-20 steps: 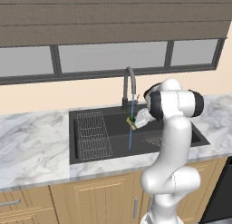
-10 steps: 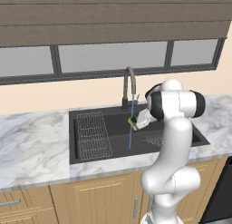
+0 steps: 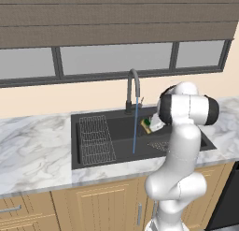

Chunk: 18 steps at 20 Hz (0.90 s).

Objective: Soak the sponge with water for a few seconds and then drop it inside the sink.

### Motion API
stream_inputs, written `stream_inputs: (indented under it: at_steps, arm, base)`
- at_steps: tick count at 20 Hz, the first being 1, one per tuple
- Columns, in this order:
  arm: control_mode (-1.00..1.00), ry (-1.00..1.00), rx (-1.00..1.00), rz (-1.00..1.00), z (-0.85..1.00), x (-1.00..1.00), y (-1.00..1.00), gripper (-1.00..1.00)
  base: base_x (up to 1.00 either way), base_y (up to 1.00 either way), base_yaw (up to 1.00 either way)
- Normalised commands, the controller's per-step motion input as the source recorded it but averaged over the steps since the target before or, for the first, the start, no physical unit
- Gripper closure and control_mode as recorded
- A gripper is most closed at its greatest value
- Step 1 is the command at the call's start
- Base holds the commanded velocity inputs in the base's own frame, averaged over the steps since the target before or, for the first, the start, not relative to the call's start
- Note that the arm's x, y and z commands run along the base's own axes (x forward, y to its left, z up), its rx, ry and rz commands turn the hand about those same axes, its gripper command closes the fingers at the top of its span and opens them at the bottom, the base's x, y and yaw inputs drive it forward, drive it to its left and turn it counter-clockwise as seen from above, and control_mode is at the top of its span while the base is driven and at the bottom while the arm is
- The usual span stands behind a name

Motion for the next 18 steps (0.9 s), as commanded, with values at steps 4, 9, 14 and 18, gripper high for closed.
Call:
stream_inputs:
  at_steps: [4,9,14,18]
  arm:
    - [-1.00,0.16,0.00,-0.08,0.24,-0.05,-0.66,1.00]
    - [-1.00,0.35,0.00,-0.13,0.14,0.00,-0.63,1.00]
    - [-1.00,0.30,0.00,-0.18,0.13,0.00,-0.44,1.00]
    - [-1.00,0.16,-0.03,-0.24,0.02,0.00,-0.16,1.00]
  base:
    - [0.00,0.00,0.00]
    - [0.00,0.00,0.00]
    - [0.00,0.00,0.00]
    - [0.00,0.00,0.00]
